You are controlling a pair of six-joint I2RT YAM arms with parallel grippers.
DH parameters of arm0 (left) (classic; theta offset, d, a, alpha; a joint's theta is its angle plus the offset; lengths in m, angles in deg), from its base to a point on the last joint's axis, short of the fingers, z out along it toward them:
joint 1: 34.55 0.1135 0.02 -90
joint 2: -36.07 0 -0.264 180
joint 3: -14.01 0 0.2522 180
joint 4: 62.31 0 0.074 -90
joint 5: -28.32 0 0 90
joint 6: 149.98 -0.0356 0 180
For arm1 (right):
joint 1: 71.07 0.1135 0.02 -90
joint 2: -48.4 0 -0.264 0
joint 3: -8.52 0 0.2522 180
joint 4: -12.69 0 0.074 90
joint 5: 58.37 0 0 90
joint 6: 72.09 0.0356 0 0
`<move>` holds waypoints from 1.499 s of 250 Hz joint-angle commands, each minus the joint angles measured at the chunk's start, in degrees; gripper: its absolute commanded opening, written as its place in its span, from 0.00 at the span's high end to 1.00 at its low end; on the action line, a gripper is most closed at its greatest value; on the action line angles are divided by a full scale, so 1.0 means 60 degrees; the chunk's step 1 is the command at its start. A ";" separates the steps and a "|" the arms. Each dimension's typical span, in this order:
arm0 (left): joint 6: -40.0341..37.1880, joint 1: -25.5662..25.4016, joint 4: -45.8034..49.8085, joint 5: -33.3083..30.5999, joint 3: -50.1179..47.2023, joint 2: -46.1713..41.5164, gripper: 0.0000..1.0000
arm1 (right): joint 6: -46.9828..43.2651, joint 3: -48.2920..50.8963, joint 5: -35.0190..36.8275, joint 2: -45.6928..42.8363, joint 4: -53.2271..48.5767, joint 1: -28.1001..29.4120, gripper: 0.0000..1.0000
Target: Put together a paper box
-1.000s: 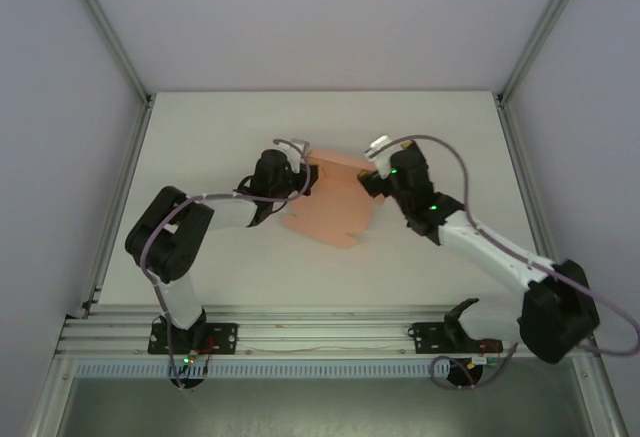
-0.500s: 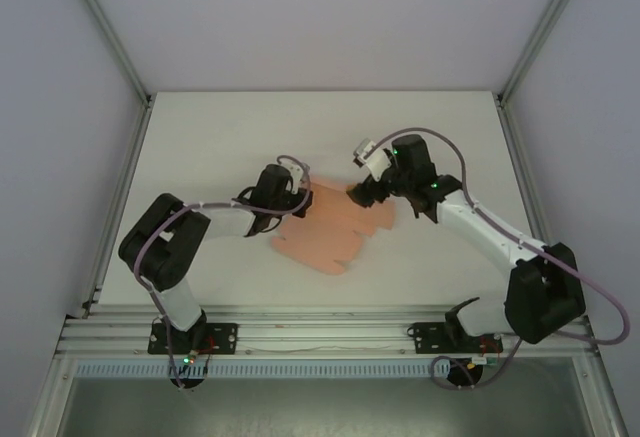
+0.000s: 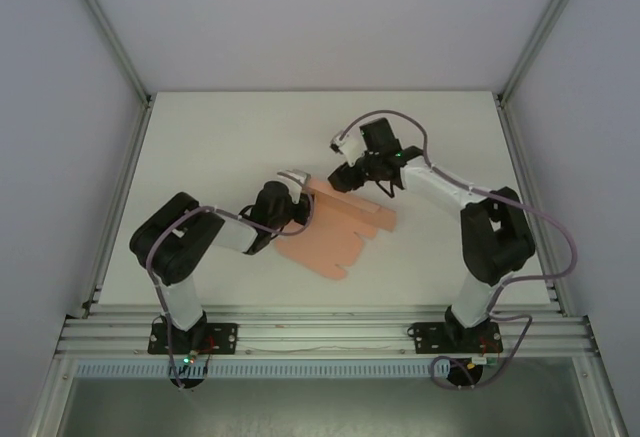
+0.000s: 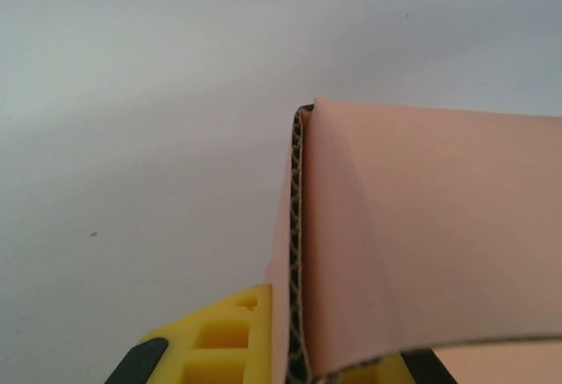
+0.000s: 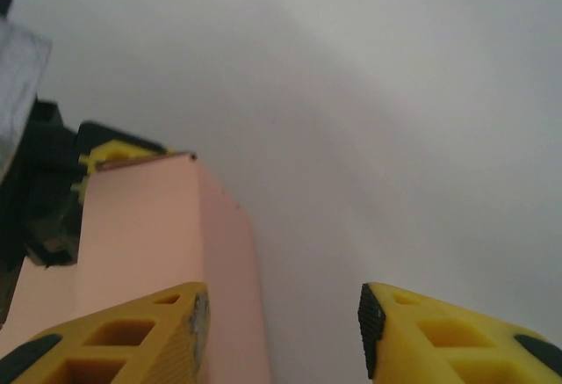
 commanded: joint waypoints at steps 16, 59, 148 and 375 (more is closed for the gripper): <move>-0.0349 -0.0073 -0.0761 -0.0169 -0.0376 0.0641 1.00 | -0.0405 -0.0479 0.0143 0.0486 -0.0704 0.0083 0.48; -0.0484 -0.0073 -0.1067 -0.0039 -0.0360 0.0887 1.00 | -0.0834 -0.0873 -0.0629 0.1063 -0.1472 0.0084 0.40; -0.0556 -0.0102 -0.1174 0.0048 -0.0415 0.1060 1.00 | 0.1835 -0.1762 -0.1864 0.1144 -0.0384 -0.0230 0.32; -0.0478 -0.0106 -0.1028 0.0235 0.0697 0.1226 0.73 | -0.0266 -0.2192 -0.1897 0.3128 -0.3233 -0.0115 0.45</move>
